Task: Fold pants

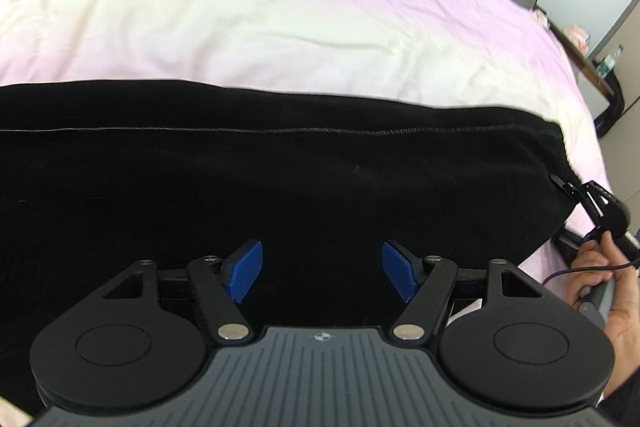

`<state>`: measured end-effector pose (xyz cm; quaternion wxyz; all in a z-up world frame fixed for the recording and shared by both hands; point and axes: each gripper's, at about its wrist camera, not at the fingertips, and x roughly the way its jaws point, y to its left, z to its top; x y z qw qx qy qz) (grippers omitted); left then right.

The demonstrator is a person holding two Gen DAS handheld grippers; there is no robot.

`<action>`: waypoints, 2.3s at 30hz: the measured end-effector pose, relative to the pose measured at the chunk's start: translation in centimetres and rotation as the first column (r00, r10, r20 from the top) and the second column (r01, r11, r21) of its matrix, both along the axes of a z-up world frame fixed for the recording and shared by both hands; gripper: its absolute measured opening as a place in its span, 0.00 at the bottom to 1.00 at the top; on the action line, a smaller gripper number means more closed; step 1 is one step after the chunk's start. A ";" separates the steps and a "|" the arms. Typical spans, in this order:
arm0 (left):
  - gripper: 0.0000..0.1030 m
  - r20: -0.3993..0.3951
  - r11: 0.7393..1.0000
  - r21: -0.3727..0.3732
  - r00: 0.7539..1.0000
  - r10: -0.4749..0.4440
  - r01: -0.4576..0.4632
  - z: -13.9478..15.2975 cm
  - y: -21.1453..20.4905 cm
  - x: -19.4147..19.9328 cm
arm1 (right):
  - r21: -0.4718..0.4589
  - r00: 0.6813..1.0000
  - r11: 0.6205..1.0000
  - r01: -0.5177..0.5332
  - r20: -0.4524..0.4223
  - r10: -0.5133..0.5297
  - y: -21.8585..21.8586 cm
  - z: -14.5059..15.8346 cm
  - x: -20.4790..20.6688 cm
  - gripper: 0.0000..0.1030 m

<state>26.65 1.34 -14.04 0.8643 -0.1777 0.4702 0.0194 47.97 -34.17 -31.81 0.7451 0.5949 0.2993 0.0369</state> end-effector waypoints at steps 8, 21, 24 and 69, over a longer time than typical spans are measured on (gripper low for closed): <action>0.75 -0.102 0.995 0.096 0.995 -0.015 0.025 -4.1 -3.4 2.5 | 0.055 0.998 0.997 0.054 0.036 -0.056 0.0 1.4 -0.9 0.15; 0.73 -0.057 0.994 -0.091 0.997 0.049 -0.054 -4.5 -0.2 1.1 | -0.757 0.827 0.653 -0.011 0.361 0.432 13.9 17.6 -3.8 0.14; 0.72 -0.035 0.979 -0.177 0.995 0.098 -0.103 -3.7 1.9 -0.7 | -0.931 0.723 0.365 0.001 0.253 0.643 21.5 17.8 -5.8 0.14; 0.73 0.048 0.988 -0.125 0.994 0.102 -0.096 0.6 5.0 -3.4 | -0.921 0.166 -0.382 -0.074 -0.390 0.906 26.5 14.1 -14.6 0.25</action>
